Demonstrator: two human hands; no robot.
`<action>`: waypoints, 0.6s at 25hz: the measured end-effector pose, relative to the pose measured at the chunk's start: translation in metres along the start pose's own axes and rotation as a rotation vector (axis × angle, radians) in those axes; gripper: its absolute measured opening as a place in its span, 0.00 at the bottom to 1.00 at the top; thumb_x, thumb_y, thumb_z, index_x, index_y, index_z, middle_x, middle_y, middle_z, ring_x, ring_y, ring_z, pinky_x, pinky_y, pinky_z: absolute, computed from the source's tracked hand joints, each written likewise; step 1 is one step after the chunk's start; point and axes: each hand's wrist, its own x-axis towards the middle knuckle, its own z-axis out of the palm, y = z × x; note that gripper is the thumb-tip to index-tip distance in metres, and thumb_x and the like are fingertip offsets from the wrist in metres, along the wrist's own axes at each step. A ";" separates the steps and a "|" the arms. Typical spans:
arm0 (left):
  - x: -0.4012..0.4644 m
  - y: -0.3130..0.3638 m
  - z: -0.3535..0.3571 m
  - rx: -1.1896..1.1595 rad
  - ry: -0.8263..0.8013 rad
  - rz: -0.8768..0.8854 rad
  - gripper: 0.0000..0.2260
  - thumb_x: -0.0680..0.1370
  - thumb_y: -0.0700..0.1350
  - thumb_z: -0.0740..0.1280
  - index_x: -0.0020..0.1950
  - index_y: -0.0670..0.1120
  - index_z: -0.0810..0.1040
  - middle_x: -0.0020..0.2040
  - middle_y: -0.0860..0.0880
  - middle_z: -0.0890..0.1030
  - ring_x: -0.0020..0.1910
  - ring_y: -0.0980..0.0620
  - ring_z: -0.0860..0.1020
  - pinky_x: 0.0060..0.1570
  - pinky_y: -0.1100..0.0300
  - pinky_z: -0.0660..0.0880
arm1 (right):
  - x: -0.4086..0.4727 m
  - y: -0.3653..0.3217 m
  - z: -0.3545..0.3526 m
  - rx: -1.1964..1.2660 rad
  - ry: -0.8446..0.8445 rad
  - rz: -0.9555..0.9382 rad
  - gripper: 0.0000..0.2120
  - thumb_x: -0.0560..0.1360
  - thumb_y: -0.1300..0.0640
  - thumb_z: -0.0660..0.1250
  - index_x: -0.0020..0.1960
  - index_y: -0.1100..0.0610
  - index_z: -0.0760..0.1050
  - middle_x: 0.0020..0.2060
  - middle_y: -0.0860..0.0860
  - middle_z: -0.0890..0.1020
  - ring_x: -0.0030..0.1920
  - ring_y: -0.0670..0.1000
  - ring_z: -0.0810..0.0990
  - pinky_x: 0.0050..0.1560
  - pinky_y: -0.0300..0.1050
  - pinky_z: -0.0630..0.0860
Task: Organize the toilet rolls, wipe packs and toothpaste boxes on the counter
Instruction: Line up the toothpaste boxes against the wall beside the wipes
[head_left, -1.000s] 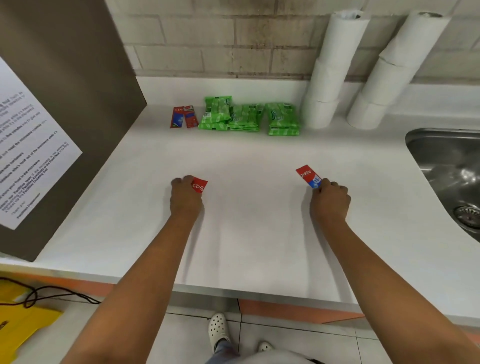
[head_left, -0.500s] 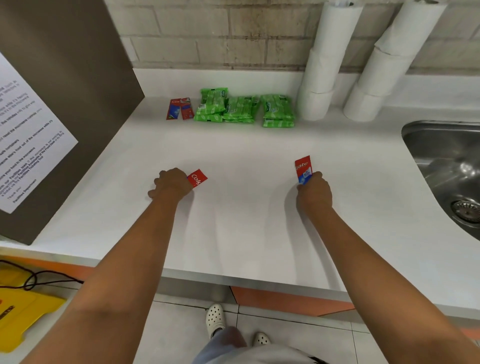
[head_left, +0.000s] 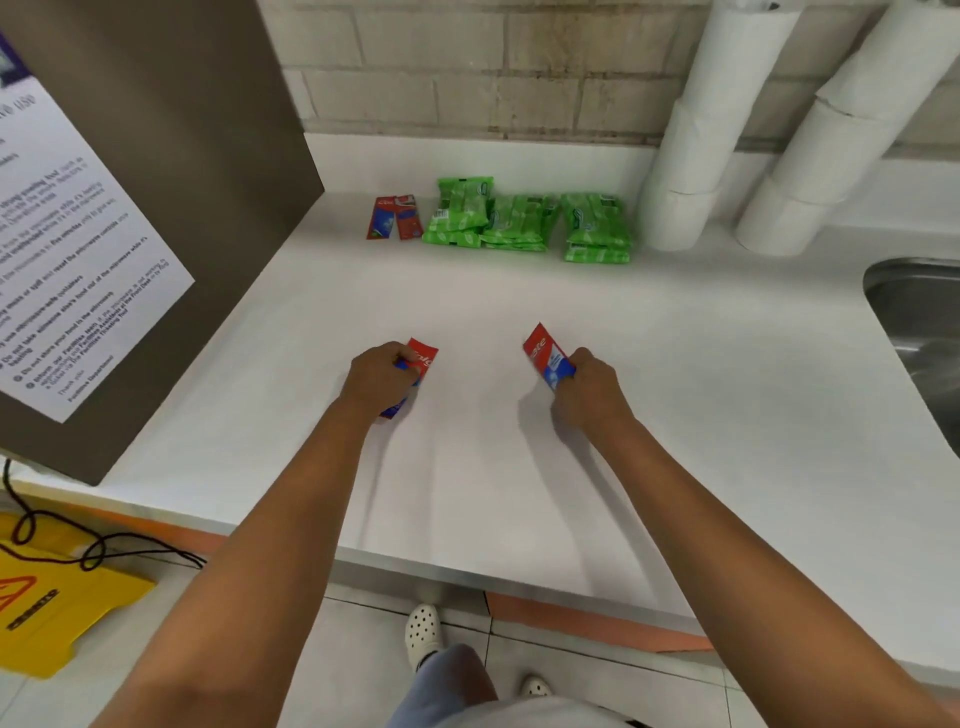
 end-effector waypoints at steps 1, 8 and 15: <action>0.005 0.002 -0.007 -0.077 -0.045 -0.053 0.12 0.76 0.38 0.64 0.59 0.43 0.78 0.61 0.42 0.77 0.52 0.44 0.77 0.43 0.65 0.71 | 0.002 -0.010 0.004 0.030 -0.025 -0.019 0.12 0.76 0.65 0.58 0.58 0.67 0.69 0.56 0.63 0.77 0.52 0.61 0.77 0.47 0.49 0.73; 0.066 -0.014 -0.081 -0.355 -0.006 -0.162 0.18 0.75 0.34 0.63 0.64 0.45 0.74 0.65 0.43 0.75 0.58 0.45 0.77 0.45 0.59 0.74 | 0.039 -0.100 0.045 0.218 -0.056 -0.129 0.17 0.75 0.67 0.57 0.63 0.62 0.69 0.56 0.62 0.79 0.44 0.52 0.73 0.40 0.38 0.68; 0.176 -0.036 -0.121 0.170 0.226 0.088 0.22 0.72 0.29 0.61 0.66 0.39 0.73 0.66 0.39 0.74 0.63 0.40 0.73 0.62 0.55 0.69 | 0.090 -0.168 0.095 0.270 -0.027 -0.127 0.16 0.74 0.68 0.60 0.59 0.59 0.78 0.55 0.56 0.80 0.45 0.50 0.76 0.43 0.35 0.70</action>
